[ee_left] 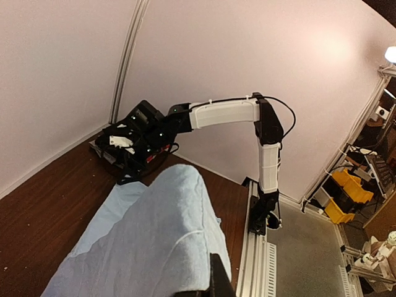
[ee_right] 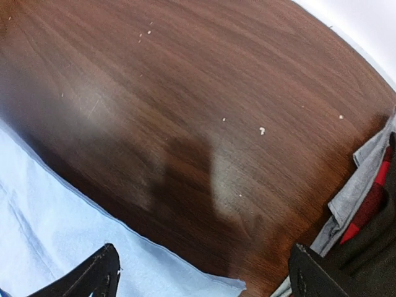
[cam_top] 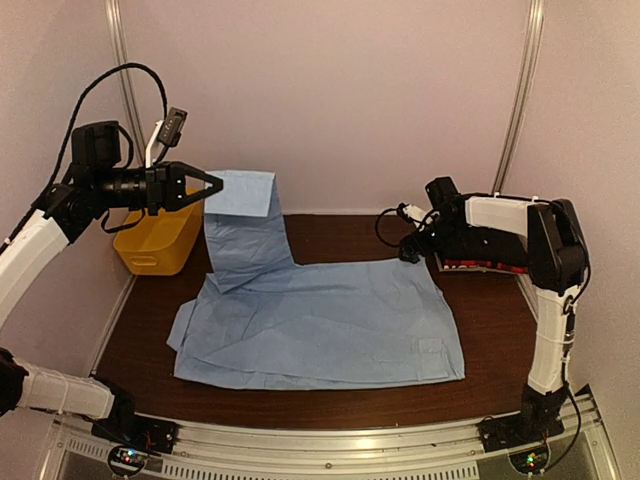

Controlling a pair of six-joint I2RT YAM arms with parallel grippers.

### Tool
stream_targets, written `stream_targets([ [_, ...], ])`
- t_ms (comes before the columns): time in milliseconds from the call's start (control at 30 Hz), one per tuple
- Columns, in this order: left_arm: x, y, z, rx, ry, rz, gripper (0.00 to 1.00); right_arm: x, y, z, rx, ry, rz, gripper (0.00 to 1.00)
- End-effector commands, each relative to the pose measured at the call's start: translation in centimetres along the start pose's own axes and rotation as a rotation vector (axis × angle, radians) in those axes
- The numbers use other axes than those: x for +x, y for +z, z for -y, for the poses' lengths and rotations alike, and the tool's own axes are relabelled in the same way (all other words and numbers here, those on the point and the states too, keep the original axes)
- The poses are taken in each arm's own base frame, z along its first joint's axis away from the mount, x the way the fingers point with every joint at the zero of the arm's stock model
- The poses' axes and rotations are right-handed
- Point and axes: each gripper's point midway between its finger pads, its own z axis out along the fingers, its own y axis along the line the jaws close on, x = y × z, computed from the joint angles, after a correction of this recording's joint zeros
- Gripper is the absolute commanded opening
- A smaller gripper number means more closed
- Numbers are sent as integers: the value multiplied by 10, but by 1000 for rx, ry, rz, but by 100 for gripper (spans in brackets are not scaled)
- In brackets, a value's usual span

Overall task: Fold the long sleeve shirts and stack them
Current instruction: Pick up the corner of the shirt from the center of the board.

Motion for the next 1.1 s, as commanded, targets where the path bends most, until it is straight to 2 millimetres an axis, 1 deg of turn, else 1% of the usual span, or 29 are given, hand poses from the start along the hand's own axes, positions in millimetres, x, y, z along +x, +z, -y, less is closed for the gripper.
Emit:
stream_targets([
  [0,-9,-2,6,25,11,13,0,9,7,-10,-100,-79,-67,94],
  [133,-11,-2,8,24,4,11,0,12,11,-15,-144,-95,-91,91],
  [267,-14,-4,12,36,9,13,0,17,12,-14,-139,-106,-120,88],
  [400,-13,-2,9,31,1,8,0,22,15,-12,-130,-113,-148,82],
  [467,-12,-2,7,26,-5,5,0,24,17,-12,-139,-110,-157,76],
  [633,-10,-1,3,6,-17,1,0,29,16,-14,-156,-104,-171,57],
  [833,-8,0,-1,-9,-23,-6,0,29,15,-13,-155,-96,-171,36],
  [1067,-1,2,-10,-38,-37,-23,0,21,3,-11,-138,-92,-146,19],
])
